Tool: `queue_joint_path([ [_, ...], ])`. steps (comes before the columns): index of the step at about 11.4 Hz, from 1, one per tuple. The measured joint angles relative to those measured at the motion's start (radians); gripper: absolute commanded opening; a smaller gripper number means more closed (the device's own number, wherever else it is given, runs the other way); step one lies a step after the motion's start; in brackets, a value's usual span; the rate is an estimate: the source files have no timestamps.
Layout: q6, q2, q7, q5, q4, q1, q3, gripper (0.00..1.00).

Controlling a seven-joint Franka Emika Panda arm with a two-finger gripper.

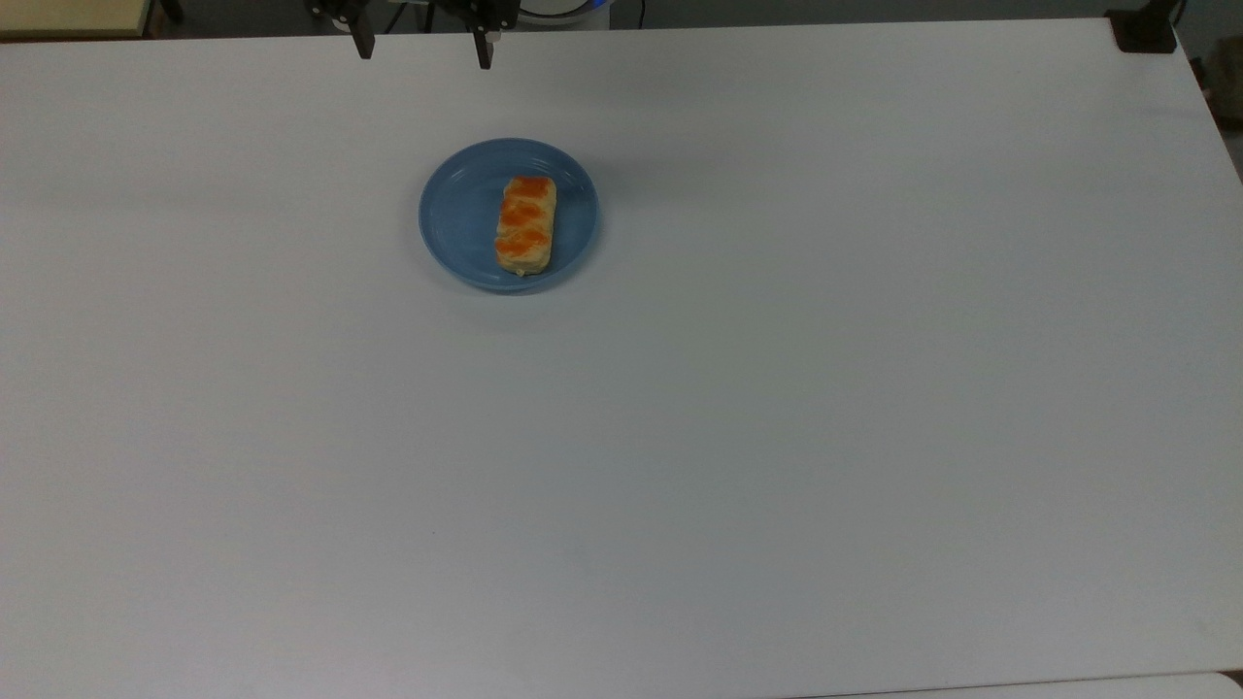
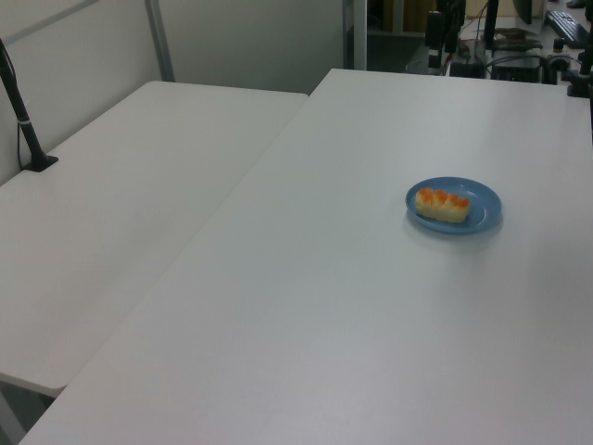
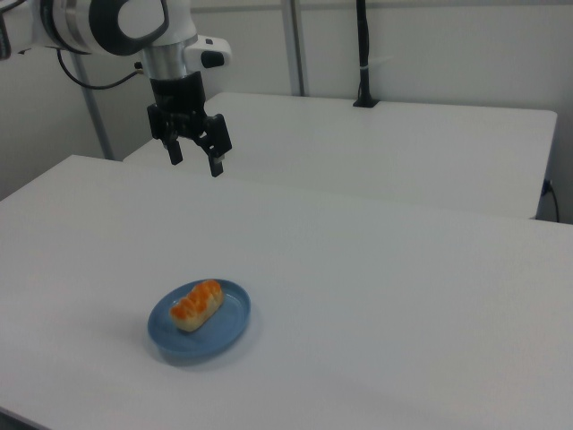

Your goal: Put the bread on the table

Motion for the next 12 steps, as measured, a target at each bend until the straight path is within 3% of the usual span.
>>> queue_joint_path([
  [12, 0.000, 0.010, 0.000, -0.030, -0.001, 0.000, 0.024, 1.00],
])
